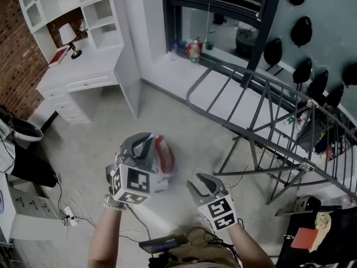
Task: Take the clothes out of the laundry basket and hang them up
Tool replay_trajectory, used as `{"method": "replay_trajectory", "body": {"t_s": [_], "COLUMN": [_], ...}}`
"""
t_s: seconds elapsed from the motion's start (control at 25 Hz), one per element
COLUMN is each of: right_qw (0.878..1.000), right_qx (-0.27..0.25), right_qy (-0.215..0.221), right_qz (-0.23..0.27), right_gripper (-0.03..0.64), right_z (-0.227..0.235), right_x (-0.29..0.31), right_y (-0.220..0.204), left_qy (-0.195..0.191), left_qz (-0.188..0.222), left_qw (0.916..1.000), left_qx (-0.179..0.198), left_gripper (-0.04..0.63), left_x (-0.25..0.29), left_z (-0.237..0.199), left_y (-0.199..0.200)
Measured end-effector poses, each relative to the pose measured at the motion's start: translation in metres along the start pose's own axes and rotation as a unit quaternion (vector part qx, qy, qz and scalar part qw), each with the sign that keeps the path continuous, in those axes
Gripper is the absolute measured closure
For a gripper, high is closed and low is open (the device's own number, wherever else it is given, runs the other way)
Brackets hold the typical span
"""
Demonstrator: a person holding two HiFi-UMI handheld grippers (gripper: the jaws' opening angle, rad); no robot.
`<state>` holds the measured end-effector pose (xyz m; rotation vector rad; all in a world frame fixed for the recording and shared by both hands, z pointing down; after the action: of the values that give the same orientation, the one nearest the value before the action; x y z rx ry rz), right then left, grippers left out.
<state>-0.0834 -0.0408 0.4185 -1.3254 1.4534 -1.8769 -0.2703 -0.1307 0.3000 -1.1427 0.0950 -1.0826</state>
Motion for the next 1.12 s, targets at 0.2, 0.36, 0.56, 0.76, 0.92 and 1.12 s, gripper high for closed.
{"method": "replay_trajectory", "body": {"t_s": [0.2,0.36,0.56,0.76,0.92,1.12], "right_qw": [1.0,0.999,0.999,0.998,0.999,0.995], "right_qx": [-0.015,-0.034,-0.048,-0.06,-0.037,-0.011], "right_qy": [-0.01,-0.011,-0.007,-0.013,-0.029,-0.093], "right_qz": [0.007,0.005,-0.009,-0.01,-0.01,-0.019], "right_gripper": [0.459,0.439,0.437,0.445,0.607,0.609], "right_z": [0.002,0.004,0.0,-0.008,-0.007,0.013], "right_x": [-0.004,0.003,0.024,0.038,0.03,0.003], "right_y": [0.003,0.01,0.007,0.011,0.009,0.001], "left_qy": [0.006,0.01,0.014,0.009,0.004,-0.008], "left_qz": [0.046,0.079,0.11,0.122,0.124,0.122], "left_qw": [0.9986,0.9956,0.9917,0.9903,0.9905,0.9904], "left_qx": [0.027,0.049,0.066,0.065,0.059,0.063], "left_gripper": [0.589,0.589,0.589,0.589,0.589,0.588], "left_x": [-0.015,-0.031,-0.048,-0.057,-0.06,-0.059], "left_z": [-0.008,-0.013,-0.018,-0.026,-0.029,-0.032], "left_y": [0.05,0.084,0.11,0.112,0.104,0.09]}}
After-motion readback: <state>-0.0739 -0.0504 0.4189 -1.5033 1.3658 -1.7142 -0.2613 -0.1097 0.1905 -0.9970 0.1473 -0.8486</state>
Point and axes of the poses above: the fingertips, and each gripper's own axes: x forward along the fingers, z to its right, y out of its top, the point moved 9 cm from there along -x, backward along the fingers, and after that the axes turned 10 degrees about -y, right-handed, at the moved point
